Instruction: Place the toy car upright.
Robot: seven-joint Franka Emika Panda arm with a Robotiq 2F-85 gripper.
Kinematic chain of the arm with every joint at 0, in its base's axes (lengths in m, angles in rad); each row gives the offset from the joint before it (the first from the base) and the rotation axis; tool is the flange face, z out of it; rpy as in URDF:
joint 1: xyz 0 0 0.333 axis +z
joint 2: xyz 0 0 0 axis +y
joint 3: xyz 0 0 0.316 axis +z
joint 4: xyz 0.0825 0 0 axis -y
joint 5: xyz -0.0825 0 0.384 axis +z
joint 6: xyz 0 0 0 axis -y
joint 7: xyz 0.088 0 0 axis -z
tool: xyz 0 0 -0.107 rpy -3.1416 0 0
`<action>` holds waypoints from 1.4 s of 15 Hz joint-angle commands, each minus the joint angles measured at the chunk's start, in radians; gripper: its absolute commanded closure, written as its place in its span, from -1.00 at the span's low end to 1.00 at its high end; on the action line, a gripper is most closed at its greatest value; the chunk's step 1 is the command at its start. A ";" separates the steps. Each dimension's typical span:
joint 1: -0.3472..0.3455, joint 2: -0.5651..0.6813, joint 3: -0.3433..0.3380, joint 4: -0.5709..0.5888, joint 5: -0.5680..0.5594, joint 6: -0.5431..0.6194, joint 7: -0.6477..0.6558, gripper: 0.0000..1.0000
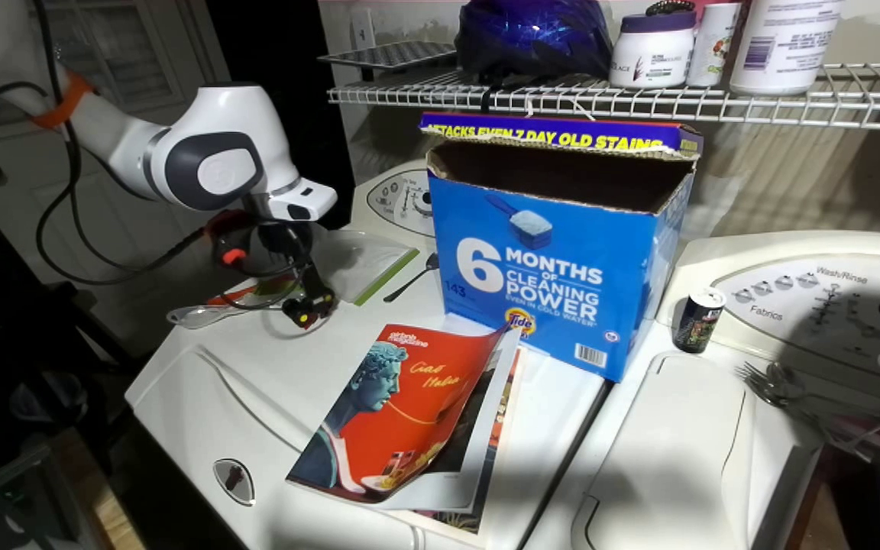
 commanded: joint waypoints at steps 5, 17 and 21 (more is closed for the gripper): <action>-0.006 -0.018 -0.011 0.003 0.007 0.006 0.010 0.20; -0.025 -0.087 -0.010 -0.011 0.012 -0.042 0.017 0.28; -0.024 -0.059 -0.007 -0.020 0.025 -0.045 0.012 0.28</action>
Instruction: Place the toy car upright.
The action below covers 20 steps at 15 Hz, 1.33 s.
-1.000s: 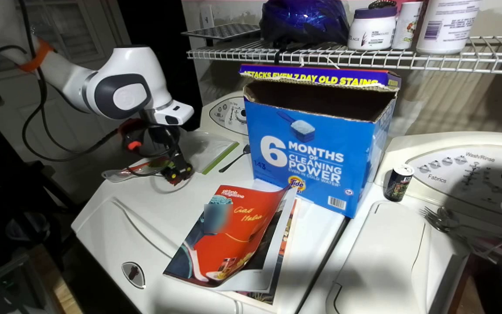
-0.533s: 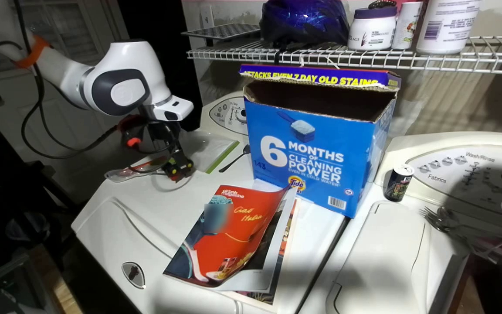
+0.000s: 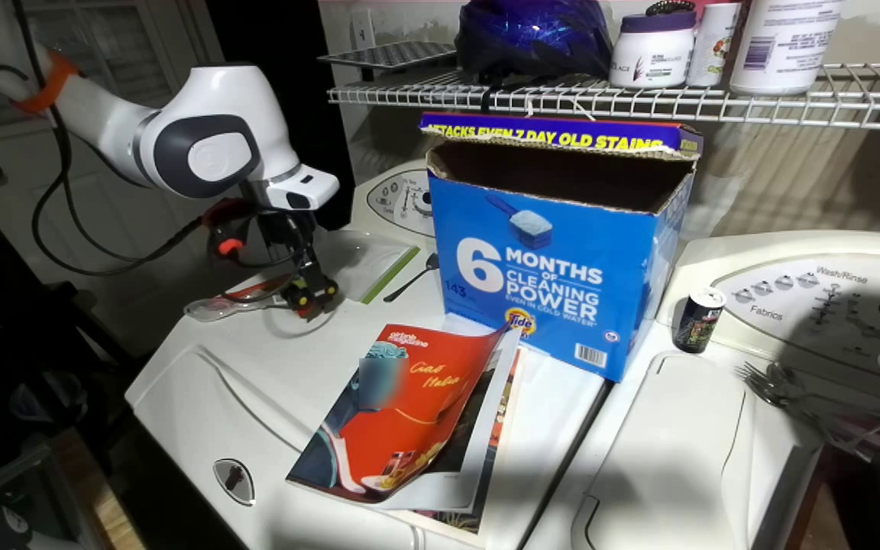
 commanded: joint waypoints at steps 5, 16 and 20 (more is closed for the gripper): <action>-0.012 0.024 -0.003 -0.015 0.024 -0.018 0.107 -0.72; -0.021 0.003 -0.012 -0.010 0.003 -0.040 0.113 -1.00; -0.024 -0.004 -0.011 -0.009 -0.015 -0.051 0.083 -1.00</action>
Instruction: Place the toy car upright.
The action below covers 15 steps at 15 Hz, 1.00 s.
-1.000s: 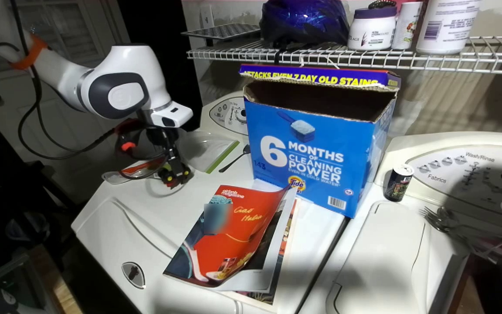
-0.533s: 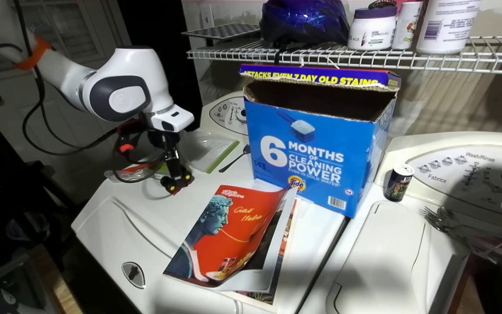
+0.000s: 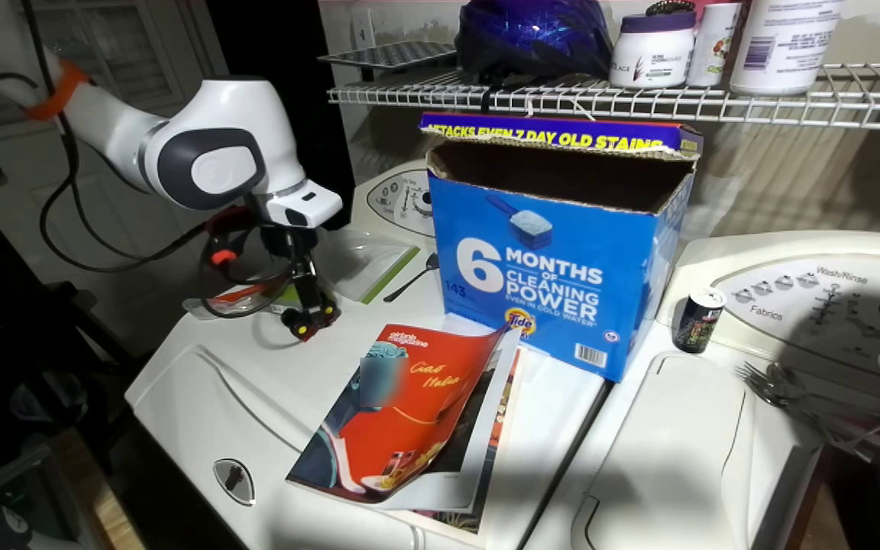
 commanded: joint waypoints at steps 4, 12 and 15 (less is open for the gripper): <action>-0.014 -0.018 -0.004 0.009 -0.071 -0.033 -0.030 -1.00; -0.020 -0.028 -0.011 0.007 -0.060 -0.021 -0.069 -0.14; -0.024 -0.045 -0.013 0.001 -0.043 -0.016 -0.081 0.27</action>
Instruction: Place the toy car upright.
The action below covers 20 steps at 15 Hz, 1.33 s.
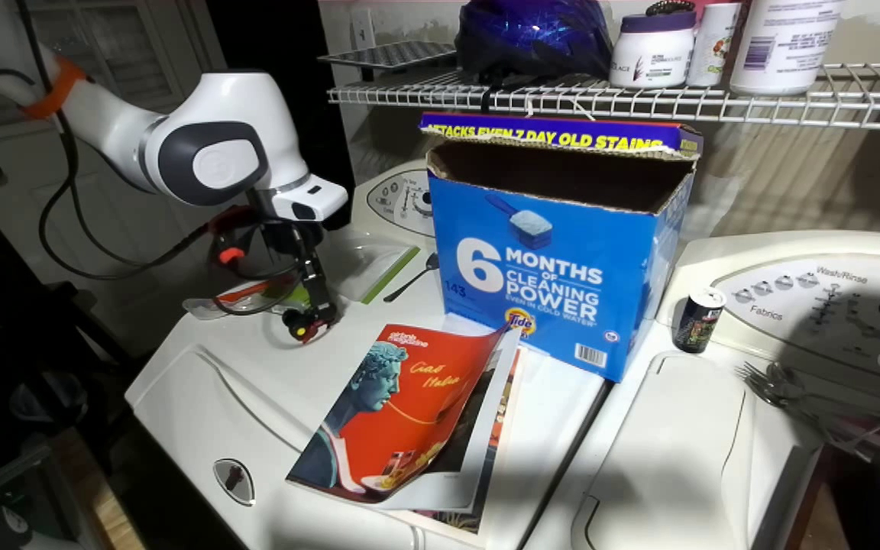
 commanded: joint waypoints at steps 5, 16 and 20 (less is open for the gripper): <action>-0.027 -0.097 -0.009 -0.019 -0.008 -0.032 -0.015 0.28; -0.149 -0.158 -0.059 -0.100 -0.008 0.007 0.003 0.28; -0.203 -0.193 -0.069 -0.094 -0.059 0.023 0.035 0.28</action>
